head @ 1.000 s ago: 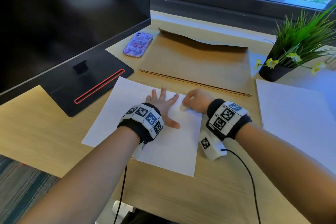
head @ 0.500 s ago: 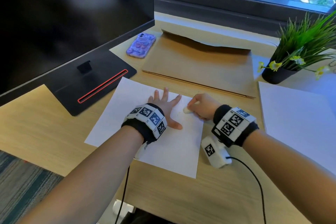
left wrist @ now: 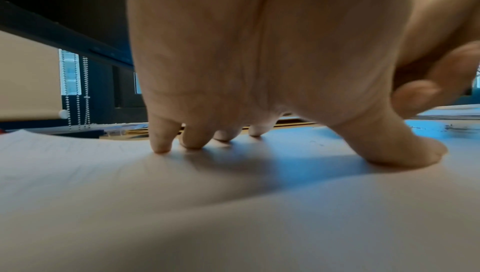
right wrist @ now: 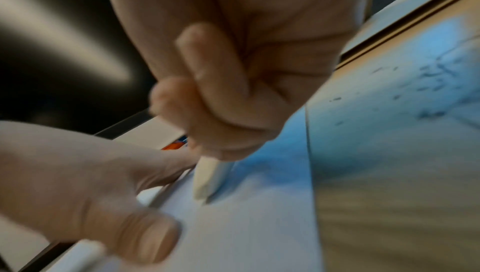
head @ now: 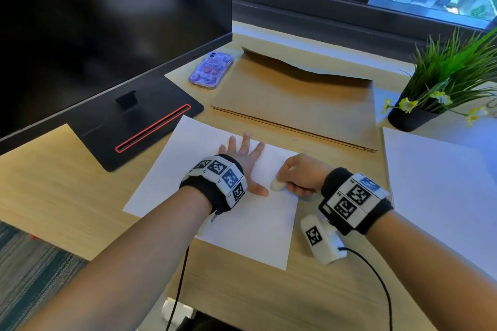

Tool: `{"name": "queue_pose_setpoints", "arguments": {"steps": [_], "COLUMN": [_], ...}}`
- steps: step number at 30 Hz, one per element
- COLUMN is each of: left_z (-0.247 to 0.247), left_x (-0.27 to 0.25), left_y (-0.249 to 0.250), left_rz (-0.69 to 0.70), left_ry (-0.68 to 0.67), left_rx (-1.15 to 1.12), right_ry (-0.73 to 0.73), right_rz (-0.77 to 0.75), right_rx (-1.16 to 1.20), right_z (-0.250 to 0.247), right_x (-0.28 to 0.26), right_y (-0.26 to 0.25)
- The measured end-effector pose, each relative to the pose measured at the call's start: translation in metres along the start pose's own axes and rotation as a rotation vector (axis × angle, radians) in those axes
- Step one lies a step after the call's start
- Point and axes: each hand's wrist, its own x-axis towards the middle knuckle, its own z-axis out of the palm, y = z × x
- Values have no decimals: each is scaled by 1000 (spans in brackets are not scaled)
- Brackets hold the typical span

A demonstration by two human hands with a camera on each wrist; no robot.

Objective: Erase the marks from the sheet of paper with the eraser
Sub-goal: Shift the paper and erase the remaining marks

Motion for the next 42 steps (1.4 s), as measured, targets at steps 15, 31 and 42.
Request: {"name": "queue_pose_setpoints", "arguments": {"steps": [15, 31, 42], "left_z": [0, -2, -2], "left_x": [2, 0, 1], "left_y": [2, 4, 3], "left_rz": [-12, -25, -23], "left_ry": [14, -5, -34], "left_rx": [-3, 0, -19], "right_ry": [74, 214, -13], "right_rz": [30, -16, 42], "right_rx": [-25, 158, 29], "right_z": [-14, -18, -9], "right_x": [31, 43, 26], "right_y": [-24, -22, -18]}}
